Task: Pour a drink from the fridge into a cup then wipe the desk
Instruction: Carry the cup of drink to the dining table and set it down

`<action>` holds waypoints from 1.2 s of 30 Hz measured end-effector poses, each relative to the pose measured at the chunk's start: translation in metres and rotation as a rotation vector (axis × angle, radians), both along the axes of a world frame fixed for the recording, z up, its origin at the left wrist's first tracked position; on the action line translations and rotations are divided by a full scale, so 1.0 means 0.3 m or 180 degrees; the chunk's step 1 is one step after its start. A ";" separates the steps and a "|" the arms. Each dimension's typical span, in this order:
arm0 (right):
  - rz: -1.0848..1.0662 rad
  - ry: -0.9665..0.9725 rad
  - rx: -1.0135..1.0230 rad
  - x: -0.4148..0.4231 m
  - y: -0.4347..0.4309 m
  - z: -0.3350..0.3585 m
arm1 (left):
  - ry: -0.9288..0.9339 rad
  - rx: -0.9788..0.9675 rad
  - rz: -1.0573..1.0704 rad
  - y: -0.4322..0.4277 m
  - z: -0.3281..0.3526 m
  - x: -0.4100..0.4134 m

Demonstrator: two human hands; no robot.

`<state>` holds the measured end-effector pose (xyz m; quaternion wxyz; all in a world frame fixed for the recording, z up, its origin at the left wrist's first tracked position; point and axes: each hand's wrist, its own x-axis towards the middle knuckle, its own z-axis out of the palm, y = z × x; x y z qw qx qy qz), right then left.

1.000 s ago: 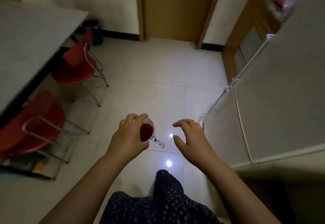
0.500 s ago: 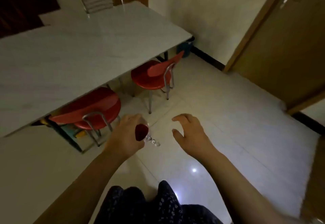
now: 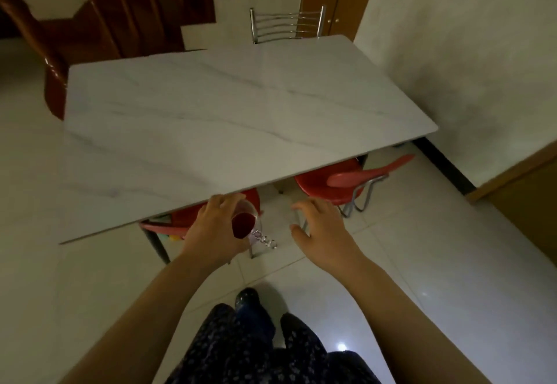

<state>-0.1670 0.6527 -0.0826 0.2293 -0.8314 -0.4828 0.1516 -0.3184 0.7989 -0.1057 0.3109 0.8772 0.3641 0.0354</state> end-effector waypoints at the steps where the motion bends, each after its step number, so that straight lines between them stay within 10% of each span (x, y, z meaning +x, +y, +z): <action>1: 0.0052 -0.0002 -0.0070 0.023 0.057 0.001 | 0.0009 -0.0004 0.0025 0.048 -0.003 0.021; 36: 0.1157 0.0377 -0.1009 0.633 1.243 -0.189 | 0.0709 -0.0291 0.1204 1.005 -0.167 0.543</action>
